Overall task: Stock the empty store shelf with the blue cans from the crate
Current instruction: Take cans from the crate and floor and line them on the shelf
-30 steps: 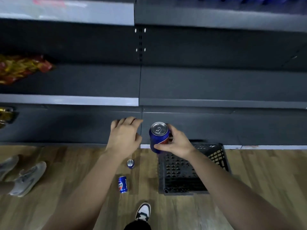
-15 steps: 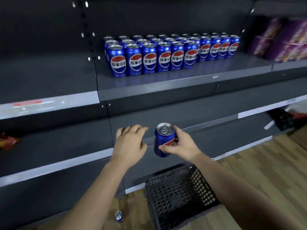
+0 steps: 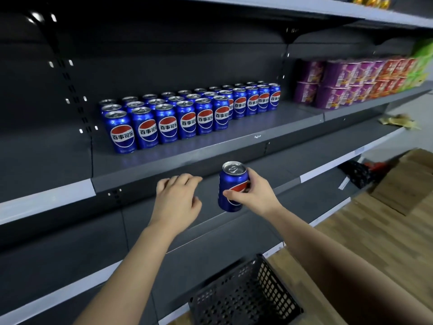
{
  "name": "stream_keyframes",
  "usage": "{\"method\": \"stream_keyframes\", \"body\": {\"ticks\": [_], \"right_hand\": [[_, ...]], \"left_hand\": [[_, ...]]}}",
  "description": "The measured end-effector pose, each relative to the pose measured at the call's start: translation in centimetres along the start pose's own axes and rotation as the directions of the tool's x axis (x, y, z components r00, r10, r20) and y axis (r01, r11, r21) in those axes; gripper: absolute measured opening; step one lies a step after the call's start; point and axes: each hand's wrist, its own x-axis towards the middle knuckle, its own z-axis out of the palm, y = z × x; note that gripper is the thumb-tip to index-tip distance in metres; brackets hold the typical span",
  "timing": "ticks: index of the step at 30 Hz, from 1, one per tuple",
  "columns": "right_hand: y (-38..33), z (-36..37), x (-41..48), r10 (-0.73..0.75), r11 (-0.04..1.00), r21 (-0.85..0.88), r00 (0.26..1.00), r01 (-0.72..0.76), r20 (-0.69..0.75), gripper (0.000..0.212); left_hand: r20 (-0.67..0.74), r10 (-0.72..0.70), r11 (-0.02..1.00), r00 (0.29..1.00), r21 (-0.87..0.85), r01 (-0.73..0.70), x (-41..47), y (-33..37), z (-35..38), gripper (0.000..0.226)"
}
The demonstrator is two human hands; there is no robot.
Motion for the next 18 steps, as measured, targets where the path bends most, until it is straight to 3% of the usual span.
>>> {"method": "stream_keyframes", "body": {"ticks": [6, 13, 18], "right_hand": [[0.6, -4.5, 5.1, -0.031, 0.998, 0.046, 0.999, 0.033, -0.035, 0.049], [1.2, -10.0, 12.2, -0.122, 0.991, 0.05, 0.992, 0.122, -0.017, 0.076], [1.8, -13.3, 16.3, -0.187, 0.982, 0.032, 0.982, 0.186, 0.034, 0.075]], "left_hand": [[-0.015, -0.047, 0.998, 0.999, 0.031, 0.048, 3.5, 2.7, 0.9, 0.047], [-0.048, -0.151, 0.986, 0.987, 0.063, 0.154, 8.2, 6.7, 2.5, 0.048], [-0.08, -0.235, 0.968, 0.969, 0.07, 0.24, 11.0, 9.1, 3.6, 0.047]]}}
